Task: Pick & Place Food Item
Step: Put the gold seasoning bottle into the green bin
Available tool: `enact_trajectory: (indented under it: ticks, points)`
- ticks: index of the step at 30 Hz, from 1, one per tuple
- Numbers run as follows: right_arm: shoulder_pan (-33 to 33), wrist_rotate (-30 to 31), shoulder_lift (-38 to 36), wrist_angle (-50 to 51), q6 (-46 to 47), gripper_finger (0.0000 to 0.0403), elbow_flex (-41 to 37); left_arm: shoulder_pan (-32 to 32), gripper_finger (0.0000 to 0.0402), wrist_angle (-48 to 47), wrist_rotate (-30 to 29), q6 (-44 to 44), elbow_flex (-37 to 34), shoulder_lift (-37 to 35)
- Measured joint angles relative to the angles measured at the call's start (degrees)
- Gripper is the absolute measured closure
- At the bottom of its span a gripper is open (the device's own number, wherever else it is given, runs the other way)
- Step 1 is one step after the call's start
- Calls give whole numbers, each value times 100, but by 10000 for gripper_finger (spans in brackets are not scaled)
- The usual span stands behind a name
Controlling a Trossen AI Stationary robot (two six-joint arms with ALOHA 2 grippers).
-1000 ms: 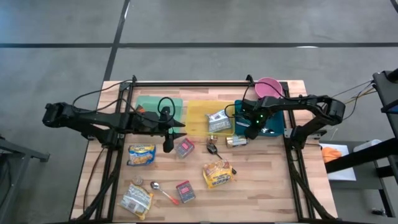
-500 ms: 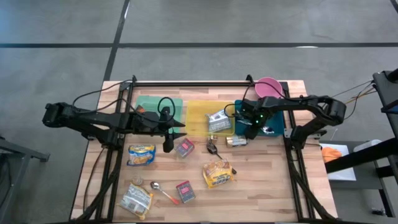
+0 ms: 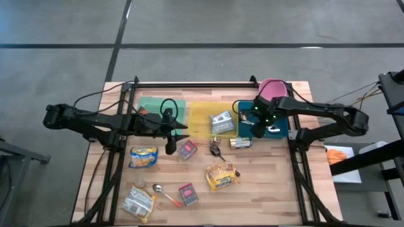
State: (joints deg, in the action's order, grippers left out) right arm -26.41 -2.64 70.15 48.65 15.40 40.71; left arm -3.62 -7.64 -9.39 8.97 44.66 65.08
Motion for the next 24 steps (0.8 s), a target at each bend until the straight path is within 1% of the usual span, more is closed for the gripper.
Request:
enact_trajectory:
  ticks: [4, 8, 17, 20, 24]
  points:
    - [238, 1, -403, 45, -314, 235, 0, 0, 208, -9, 0, 1, 0, 0]
    - [563, -9, -726, 39, -431, 235, 4, 0, 208, -9, 0, -2, 0, 0]
    - [1409, -78, -1124, -16, -535, 235, 9, 0, 208, -9, 0, -2, 0, 0]
    - [1638, -237, -1165, -204, -635, 235, 9, 0, 208, -9, 0, -2, 0, 0]
    - [1885, -386, -1146, -833, -684, 235, 9, 0, 208, -9, 0, -2, 0, -1]
